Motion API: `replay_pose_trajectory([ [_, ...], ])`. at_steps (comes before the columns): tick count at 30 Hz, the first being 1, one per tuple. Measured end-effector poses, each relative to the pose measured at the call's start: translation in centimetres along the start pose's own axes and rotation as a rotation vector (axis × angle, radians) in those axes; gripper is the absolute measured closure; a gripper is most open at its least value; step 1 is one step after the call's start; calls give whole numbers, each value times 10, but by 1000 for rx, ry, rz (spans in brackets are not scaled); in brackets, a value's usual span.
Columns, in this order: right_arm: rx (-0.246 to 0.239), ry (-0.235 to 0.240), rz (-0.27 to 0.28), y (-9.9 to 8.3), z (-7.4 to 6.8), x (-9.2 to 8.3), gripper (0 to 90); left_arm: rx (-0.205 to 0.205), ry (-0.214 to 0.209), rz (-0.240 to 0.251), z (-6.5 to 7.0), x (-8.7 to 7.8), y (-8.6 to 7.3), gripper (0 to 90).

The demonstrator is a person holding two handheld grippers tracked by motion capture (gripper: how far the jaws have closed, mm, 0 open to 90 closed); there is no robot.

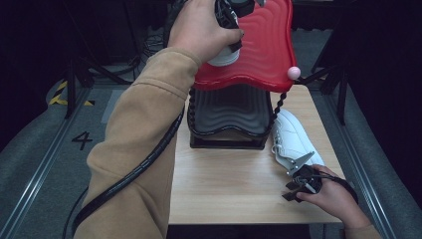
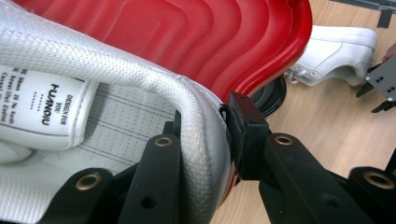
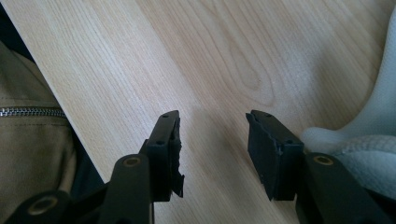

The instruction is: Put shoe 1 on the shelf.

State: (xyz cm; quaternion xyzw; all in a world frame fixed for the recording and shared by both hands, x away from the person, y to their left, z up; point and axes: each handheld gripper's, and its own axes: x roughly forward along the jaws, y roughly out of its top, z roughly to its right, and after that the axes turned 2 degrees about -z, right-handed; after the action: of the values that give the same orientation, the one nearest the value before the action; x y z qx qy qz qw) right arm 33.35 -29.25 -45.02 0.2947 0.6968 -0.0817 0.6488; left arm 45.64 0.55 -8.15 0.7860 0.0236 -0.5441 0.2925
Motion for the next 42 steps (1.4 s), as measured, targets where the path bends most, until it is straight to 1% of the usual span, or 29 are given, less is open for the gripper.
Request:
replay_pose_trajectory([
  [3,3,-1,-1,-1,0,0,546,0,7,5,-2,6,5,749],
  [5,4,-1,-2,-2,0,0,546,15,16,7,0,8,8,748],
  [8,7,-2,-4,-3,0,1,546,30,-21,22,3,13,9,747],
  [9,9,-3,-3,-3,0,1,546,39,-26,20,4,15,10,748],
  [10,9,-3,-3,-3,0,1,546,39,-26,20,4,15,10,748],
  [12,6,3,-6,-2,0,1,544,61,-16,-11,5,21,10,747],
  [15,3,4,-10,-2,0,2,543,57,-27,-18,4,27,8,748],
  [17,5,7,-12,-1,0,3,542,50,-42,-22,2,32,6,748],
  [21,4,8,-14,-1,0,5,539,46,-40,-47,3,38,7,748],
  [24,4,10,-16,-1,0,5,537,49,-33,-59,3,40,8,746],
  [26,5,12,-16,-1,0,5,535,48,-13,-85,5,44,9,747],
  [27,4,12,-15,-1,0,5,535,55,6,-102,5,49,9,749],
  [28,4,12,-15,-1,0,5,535,55,6,-102,5,49,9,750],
  [29,1,14,-15,-1,0,5,534,47,7,-99,5,50,8,750],
  [31,0,13,-14,-1,0,5,533,42,-3,-95,6,50,8,750],
  [33,3,12,-15,-1,0,5,532,51,4,-104,9,49,9,748],
  [34,3,12,-16,-1,0,5,532,53,2,-102,10,50,9,747],
  [35,3,15,-15,0,0,5,531,57,-14,-102,10,50,9,745],
  [37,1,14,-15,0,0,5,531,53,-14,-106,12,50,9,741],
  [39,0,12,-16,1,-1,5,531,42,-17,-104,11,50,8,740],
  [42,-2,13,-13,2,-1,5,529,22,-37,-94,8,49,6,737],
])
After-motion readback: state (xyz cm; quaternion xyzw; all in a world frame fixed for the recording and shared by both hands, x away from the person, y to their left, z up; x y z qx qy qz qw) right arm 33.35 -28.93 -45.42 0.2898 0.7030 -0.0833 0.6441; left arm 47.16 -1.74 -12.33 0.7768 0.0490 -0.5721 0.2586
